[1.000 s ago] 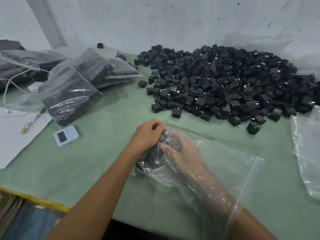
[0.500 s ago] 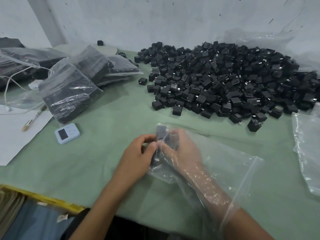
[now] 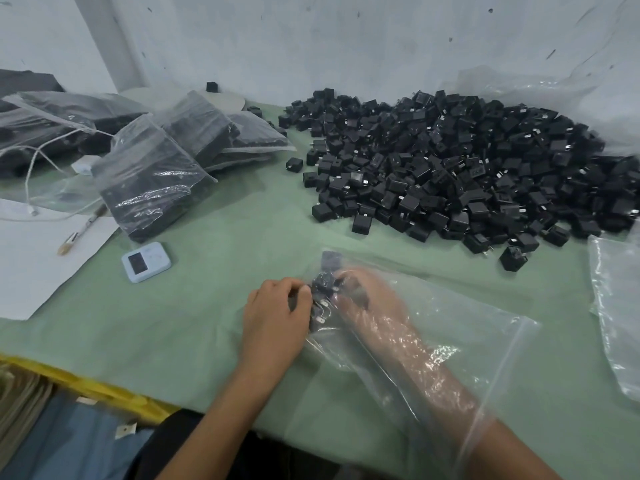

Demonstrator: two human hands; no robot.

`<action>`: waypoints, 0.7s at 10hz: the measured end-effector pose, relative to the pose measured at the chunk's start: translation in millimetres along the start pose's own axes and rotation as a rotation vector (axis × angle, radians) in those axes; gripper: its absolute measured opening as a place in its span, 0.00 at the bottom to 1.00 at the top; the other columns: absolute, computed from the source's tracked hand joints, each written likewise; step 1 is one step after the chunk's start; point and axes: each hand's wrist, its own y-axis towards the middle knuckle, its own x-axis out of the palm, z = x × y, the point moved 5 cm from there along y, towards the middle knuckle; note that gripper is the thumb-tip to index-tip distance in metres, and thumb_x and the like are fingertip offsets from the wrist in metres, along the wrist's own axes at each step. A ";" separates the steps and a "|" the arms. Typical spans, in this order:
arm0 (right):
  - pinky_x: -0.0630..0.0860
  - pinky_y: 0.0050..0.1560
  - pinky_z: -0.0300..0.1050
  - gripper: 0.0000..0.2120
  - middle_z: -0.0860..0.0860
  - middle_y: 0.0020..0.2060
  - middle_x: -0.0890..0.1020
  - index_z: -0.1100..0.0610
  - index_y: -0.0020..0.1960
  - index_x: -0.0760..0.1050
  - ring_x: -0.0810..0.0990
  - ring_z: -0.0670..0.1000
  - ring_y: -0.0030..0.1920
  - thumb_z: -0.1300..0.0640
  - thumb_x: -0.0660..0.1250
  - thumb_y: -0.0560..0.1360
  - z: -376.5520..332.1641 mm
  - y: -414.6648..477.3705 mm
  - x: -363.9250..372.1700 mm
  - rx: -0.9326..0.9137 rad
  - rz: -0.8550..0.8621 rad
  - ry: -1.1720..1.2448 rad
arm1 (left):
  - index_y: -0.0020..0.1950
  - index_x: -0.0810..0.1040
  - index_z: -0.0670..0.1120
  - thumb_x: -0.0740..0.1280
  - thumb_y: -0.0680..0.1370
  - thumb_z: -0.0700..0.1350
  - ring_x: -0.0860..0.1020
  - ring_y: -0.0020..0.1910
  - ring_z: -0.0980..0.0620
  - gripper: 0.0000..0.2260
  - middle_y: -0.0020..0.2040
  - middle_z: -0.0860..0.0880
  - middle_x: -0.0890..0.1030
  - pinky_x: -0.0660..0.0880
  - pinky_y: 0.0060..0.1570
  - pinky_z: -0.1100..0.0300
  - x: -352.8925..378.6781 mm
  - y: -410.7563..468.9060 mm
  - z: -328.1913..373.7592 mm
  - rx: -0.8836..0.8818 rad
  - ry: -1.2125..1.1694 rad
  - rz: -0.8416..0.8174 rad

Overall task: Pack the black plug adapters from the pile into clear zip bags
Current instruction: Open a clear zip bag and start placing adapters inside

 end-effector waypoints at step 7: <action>0.73 0.58 0.44 0.26 0.43 0.61 0.80 0.37 0.72 0.61 0.79 0.49 0.57 0.60 0.60 0.80 -16.4 2.1 -10.2 0.115 -0.192 -0.064 | 0.82 0.48 0.50 0.62 0.77 0.57 0.58 0.76 0.46 0.37 0.79 0.48 0.59 0.58 0.73 0.49 21.4 31.4 28.2 -0.074 0.068 -0.314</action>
